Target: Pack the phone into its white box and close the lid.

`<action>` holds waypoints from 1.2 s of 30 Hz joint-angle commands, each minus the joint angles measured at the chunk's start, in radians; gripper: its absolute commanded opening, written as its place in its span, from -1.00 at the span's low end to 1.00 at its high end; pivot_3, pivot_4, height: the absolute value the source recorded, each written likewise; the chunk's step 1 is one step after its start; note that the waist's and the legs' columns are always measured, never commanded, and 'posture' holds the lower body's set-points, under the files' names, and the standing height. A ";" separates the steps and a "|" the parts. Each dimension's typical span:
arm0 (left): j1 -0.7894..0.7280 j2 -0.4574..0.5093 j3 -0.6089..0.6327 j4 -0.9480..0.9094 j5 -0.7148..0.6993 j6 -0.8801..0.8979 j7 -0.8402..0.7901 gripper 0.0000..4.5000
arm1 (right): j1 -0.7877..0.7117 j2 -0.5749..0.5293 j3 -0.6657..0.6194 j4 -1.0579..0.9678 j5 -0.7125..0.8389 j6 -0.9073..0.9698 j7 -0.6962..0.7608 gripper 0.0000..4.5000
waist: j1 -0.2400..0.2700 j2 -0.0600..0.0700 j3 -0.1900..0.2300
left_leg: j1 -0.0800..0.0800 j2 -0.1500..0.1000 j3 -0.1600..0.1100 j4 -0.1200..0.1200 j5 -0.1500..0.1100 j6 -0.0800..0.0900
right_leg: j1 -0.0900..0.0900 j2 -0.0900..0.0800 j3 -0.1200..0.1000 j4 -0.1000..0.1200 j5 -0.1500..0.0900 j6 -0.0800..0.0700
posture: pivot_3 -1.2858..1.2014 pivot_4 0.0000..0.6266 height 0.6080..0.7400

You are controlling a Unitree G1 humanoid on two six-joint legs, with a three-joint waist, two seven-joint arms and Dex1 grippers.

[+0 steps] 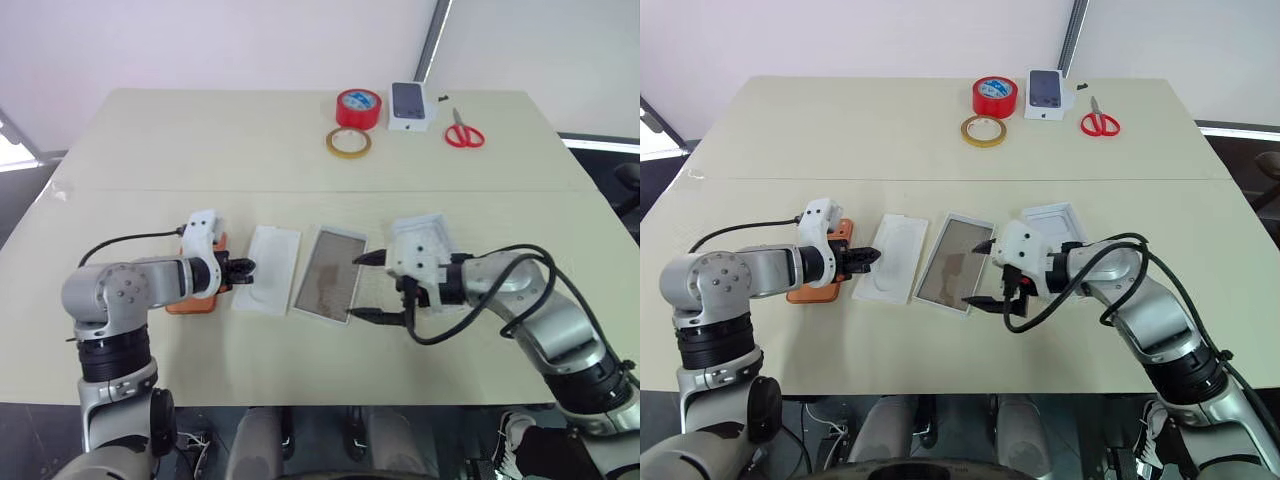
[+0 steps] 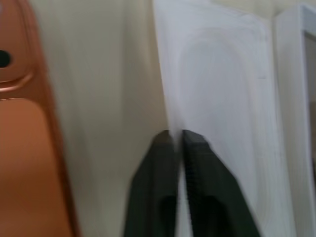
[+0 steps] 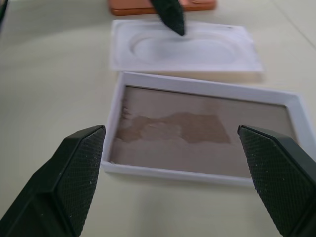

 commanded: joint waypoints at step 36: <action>-0.170 -0.062 0.332 -0.015 0.009 0.006 -0.018 -1.00 | -0.276 0.114 0.361 0.059 -0.128 0.111 -0.053 -0.86 | -0.003 -0.003 0.000 | -0.002 -0.001 0.000 0.000 0.001 -0.001 | -0.002 0.000 -0.001 0.002 0.001 0.001 | 0.03 -0.52 1.00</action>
